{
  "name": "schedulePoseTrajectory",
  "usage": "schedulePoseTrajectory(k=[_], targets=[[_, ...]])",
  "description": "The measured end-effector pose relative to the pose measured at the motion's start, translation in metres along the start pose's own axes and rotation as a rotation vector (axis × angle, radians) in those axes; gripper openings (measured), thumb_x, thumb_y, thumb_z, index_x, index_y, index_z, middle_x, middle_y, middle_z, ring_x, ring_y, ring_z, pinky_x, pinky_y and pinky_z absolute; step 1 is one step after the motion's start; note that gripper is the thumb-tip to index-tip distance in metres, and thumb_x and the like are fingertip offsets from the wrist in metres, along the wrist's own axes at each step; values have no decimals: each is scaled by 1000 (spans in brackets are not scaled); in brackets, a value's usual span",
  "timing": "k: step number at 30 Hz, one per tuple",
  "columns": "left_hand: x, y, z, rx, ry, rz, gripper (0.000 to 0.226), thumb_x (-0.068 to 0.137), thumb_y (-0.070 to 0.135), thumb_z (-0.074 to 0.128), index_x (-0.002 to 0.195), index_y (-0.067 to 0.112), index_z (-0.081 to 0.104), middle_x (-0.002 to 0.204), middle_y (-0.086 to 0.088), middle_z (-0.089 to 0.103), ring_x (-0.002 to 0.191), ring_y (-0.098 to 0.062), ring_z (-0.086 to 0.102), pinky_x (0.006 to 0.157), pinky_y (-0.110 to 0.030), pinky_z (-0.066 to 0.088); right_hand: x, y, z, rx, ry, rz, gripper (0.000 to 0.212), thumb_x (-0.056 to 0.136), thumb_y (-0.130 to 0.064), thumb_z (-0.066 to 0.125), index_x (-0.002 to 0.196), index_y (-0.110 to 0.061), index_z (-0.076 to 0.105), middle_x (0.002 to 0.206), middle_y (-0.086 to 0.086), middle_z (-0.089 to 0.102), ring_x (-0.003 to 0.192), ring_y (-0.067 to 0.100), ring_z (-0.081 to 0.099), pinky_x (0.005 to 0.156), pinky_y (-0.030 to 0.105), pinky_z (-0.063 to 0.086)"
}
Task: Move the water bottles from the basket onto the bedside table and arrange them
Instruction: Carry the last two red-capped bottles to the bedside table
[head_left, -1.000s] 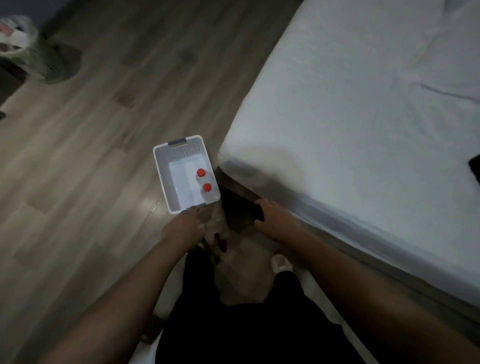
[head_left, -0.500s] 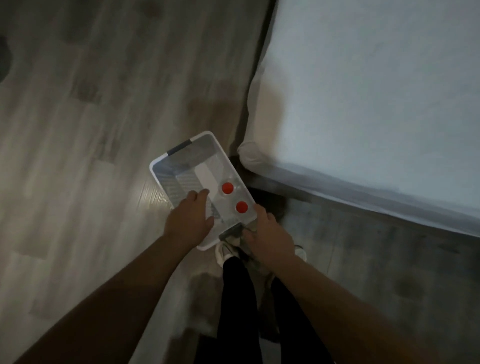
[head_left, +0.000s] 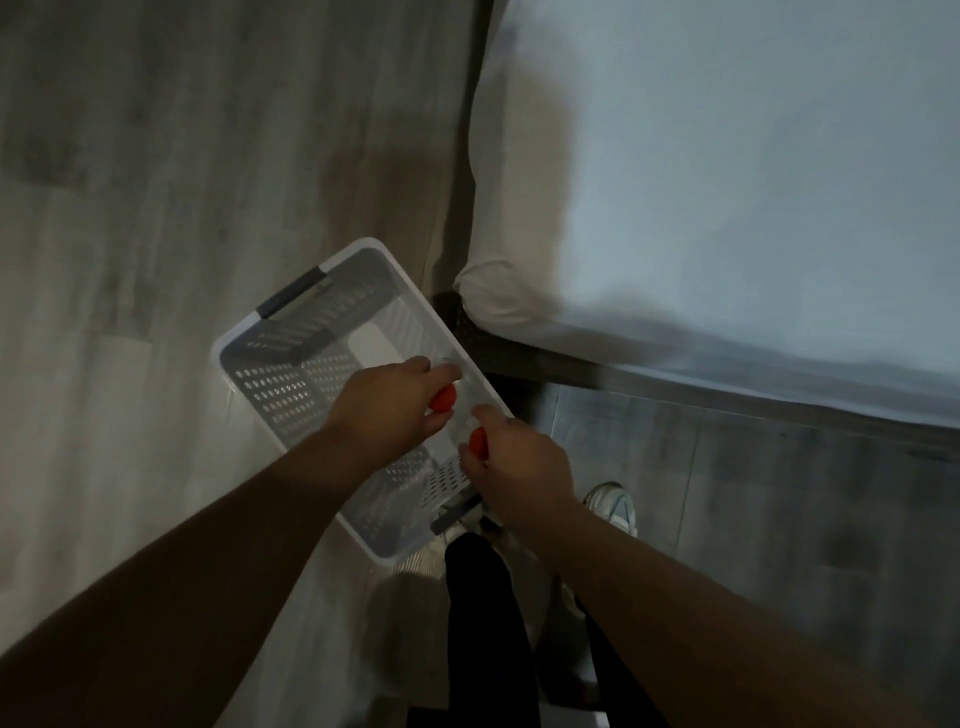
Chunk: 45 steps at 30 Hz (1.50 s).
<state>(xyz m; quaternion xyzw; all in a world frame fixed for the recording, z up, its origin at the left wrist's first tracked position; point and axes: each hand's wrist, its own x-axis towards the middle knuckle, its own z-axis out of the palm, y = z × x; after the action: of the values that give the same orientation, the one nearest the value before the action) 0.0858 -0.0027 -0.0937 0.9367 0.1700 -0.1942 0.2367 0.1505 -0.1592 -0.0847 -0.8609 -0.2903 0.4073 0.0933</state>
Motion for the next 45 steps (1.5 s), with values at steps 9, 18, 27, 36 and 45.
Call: schedulePoseTrajectory(k=[9,18,27,36,45], targets=[[-5,6,-8,-27,-48,-30,53,85,42,60,135,31,47,104,-3,71,94,-21,65,79,-33,51,-4,2,-5,47,-9,-3,38,93,-43,46,126,-24,47,94,0,65,78,15,61,69,30,52],[-77,58,-68,-185,88,-84,43,80,43,66,122,33,59,98,2,72,89,-16,66,76,-30,53,-90,-9,-60,182,116,15,39,92,-42,49,129,-28,51,97,0,69,83,16,64,73,28,51],[-176,163,-141,-407,281,-228,35,79,34,71,113,33,63,101,4,71,85,-8,63,76,-27,52,-226,-7,-140,309,259,83,40,88,-43,55,126,-31,54,108,0,68,95,18,63,86,34,51],[-239,300,-148,-552,339,-204,24,81,32,69,104,27,66,97,6,69,92,-11,62,85,-32,52,-360,81,-188,339,421,166,28,78,-43,64,104,-34,66,94,-4,72,87,17,66,72,26,46],[-254,462,-112,-584,364,-55,16,75,28,74,86,36,66,81,10,70,81,-10,63,76,-25,48,-494,229,-204,589,683,300,18,77,-38,71,94,-32,68,85,-8,69,81,13,64,77,32,54]])
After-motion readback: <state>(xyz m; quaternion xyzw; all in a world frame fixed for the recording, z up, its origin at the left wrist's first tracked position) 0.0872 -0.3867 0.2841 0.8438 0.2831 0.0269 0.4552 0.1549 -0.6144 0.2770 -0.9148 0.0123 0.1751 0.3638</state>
